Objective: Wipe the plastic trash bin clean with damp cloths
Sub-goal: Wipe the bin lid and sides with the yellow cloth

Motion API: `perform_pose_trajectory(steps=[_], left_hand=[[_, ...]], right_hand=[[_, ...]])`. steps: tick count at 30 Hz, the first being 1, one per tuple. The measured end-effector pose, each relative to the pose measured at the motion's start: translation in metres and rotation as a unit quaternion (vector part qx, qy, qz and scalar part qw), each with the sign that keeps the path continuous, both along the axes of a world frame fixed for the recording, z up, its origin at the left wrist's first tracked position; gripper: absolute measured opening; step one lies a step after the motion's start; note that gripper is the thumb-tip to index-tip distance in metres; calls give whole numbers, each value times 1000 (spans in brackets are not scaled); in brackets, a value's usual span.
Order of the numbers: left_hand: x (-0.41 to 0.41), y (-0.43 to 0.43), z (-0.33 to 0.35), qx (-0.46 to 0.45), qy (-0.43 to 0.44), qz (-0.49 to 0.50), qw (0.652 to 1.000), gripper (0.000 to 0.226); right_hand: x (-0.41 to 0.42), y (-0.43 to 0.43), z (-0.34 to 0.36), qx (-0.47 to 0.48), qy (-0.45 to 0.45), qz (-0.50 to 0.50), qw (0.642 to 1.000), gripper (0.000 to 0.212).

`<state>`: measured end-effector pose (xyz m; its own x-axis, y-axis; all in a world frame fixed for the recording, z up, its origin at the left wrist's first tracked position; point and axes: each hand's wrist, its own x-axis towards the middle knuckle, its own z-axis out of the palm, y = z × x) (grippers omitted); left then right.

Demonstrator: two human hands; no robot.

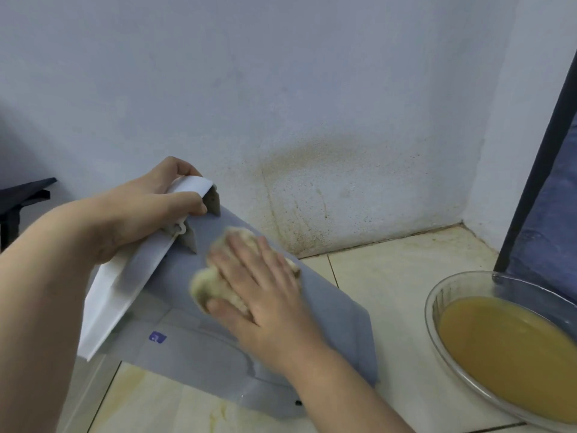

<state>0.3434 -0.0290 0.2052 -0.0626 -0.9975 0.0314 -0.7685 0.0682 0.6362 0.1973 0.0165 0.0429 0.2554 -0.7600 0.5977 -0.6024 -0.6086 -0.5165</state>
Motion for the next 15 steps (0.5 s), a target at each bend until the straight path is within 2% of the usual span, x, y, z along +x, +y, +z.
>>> perform_pose_trajectory(steps=[5,9,13,14,15], left_hand=[[7,4,0,-3,7,14,1000,35],[-3,8,1,-9,0,32,999,27],[-34,6,0,-12,-20,6,1000,31],[-42,5,0,-10,-17,-5,1000,36],[-49,4,1,-3,-7,-24,1000,44]], right_hand=[[-65,39,-103,2,-32,-135,990,57],[-51,43,-101,14,-119,-209,970,46],[5,24,-32,-26,-150,-134,979,46],[9,20,-13,3,-206,-105,973,42],[6,17,6,62,-307,-62,948,37]])
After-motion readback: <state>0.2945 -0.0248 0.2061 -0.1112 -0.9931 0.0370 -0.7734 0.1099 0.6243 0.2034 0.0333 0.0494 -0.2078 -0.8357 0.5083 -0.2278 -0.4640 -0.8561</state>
